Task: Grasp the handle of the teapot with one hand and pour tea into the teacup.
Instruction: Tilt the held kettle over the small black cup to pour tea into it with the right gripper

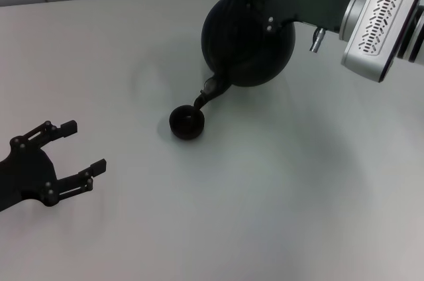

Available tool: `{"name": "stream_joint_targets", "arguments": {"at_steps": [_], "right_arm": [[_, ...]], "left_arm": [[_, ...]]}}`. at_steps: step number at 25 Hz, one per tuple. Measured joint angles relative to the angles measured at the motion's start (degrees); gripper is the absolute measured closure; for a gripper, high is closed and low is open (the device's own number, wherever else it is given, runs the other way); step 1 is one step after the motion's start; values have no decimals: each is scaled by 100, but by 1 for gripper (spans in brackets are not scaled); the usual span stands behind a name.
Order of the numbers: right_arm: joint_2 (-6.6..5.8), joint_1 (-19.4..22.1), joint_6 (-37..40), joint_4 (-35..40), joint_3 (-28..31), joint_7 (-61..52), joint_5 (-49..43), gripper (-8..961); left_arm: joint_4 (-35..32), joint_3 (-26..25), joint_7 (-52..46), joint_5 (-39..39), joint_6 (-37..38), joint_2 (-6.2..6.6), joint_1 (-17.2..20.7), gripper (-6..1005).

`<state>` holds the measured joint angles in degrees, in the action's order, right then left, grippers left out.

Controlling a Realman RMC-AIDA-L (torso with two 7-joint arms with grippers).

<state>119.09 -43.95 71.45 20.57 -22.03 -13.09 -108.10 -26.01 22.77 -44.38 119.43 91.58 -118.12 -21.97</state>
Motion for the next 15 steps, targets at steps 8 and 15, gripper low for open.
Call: {"name": "stream_joint_targets", "arguments": {"at_steps": [8, 15], "right_arm": [[4, 29, 13, -46, -10, -411, 305, 876], [8, 157, 25, -53, -3, -1084, 798, 877]], "left_arm": [[0, 0, 0, 1, 4, 0, -9, 135], [0, 1, 0, 1, 4, 0, -9, 135]]}}
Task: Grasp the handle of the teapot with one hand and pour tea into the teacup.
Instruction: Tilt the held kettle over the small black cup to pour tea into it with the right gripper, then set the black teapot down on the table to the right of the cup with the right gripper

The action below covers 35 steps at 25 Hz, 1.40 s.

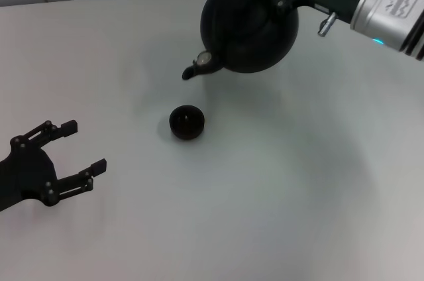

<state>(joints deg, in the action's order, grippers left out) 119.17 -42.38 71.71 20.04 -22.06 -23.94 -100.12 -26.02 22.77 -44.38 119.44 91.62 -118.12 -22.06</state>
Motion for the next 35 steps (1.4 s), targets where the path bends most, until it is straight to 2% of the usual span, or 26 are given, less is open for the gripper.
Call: {"name": "stream_joint_targets", "arguments": {"at_steps": [4, 11, 35], "right_arm": [[1, 163, -13, -21, 12, -801, 366, 877], [1, 296, -31, -242, 38, -1277, 437, 877], [9, 875, -211, -706, 37, -1227, 815, 877]], "left_arm": [[0, 4, 0, 0, 4, 0, 0, 136], [0, 4, 0, 0, 7, 0, -5, 136], [1, 36, 13, 0, 14, -2, -18, 135]]}}
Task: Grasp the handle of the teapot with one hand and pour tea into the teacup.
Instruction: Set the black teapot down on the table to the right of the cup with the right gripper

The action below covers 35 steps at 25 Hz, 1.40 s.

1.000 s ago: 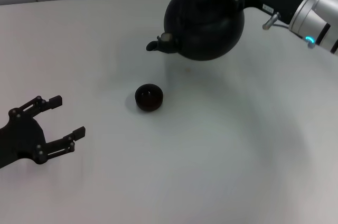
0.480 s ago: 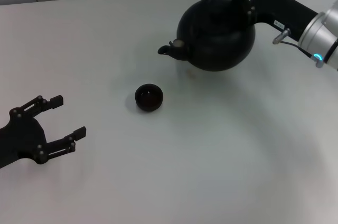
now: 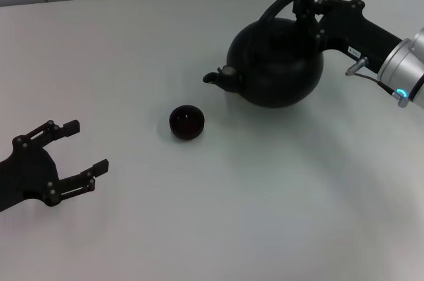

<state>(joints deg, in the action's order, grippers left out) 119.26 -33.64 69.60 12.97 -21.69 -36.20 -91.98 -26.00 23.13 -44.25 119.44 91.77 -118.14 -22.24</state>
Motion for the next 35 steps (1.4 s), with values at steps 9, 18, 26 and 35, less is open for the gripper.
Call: {"name": "stream_joint_targets", "arguments": {"at_steps": [9, 18, 26, 35], "right_arm": [[6, 153, -15, -68, 158, 21, 15, 876], [10, 187, -180, -236, 166, 113, 15, 877], [9, 211, -184, -338, 165, 226, 15, 860], [9, 247, -183, -361, 165, 228, 16, 841]], "left_arm": [[-1, -2, -11, 0, -6, 2, -12, 136], [-2, -24, -8, 0, -8, 2, -26, 135], [-1, -34, -10, 0, 4, 3, -26, 135], [-1, -38, -3, -1, 26, 2, -26, 135]]}}
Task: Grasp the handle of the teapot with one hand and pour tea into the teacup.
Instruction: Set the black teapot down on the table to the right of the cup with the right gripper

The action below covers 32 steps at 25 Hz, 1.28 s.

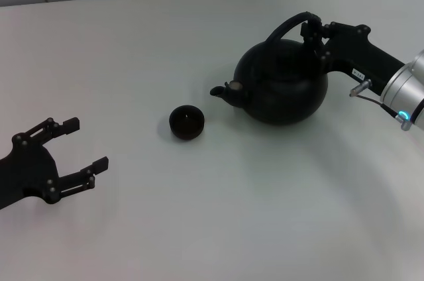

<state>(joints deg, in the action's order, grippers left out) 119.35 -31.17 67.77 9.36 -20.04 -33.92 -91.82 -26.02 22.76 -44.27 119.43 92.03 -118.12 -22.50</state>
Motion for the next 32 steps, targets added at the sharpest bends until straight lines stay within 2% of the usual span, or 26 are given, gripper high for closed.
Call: {"name": "stream_joint_targets", "arguments": {"at_steps": [11, 14, 20, 25, 32], "right_arm": [[1, 28, 31, 9, 36, -1, 77, 817], [2, 37, 36, 6, 47, -1, 111, 605], [2, 89, 70, 4, 51, -1, 118, 366], [0, 202, 270, 10, 53, -2, 121, 269], [0, 556, 794, 19, 53, 0, 121, 269]], "left_arm": [[-3, 0, 6, -8, 0, -1, 0, 136], [-12, 0, 1, -8, 3, 0, 2, 136], [-25, 1, -3, -8, 14, -1, 8, 136], [-27, 1, -5, -8, 16, 0, 16, 136], [-4, 4, 2, -8, 30, -1, 26, 136]]}}
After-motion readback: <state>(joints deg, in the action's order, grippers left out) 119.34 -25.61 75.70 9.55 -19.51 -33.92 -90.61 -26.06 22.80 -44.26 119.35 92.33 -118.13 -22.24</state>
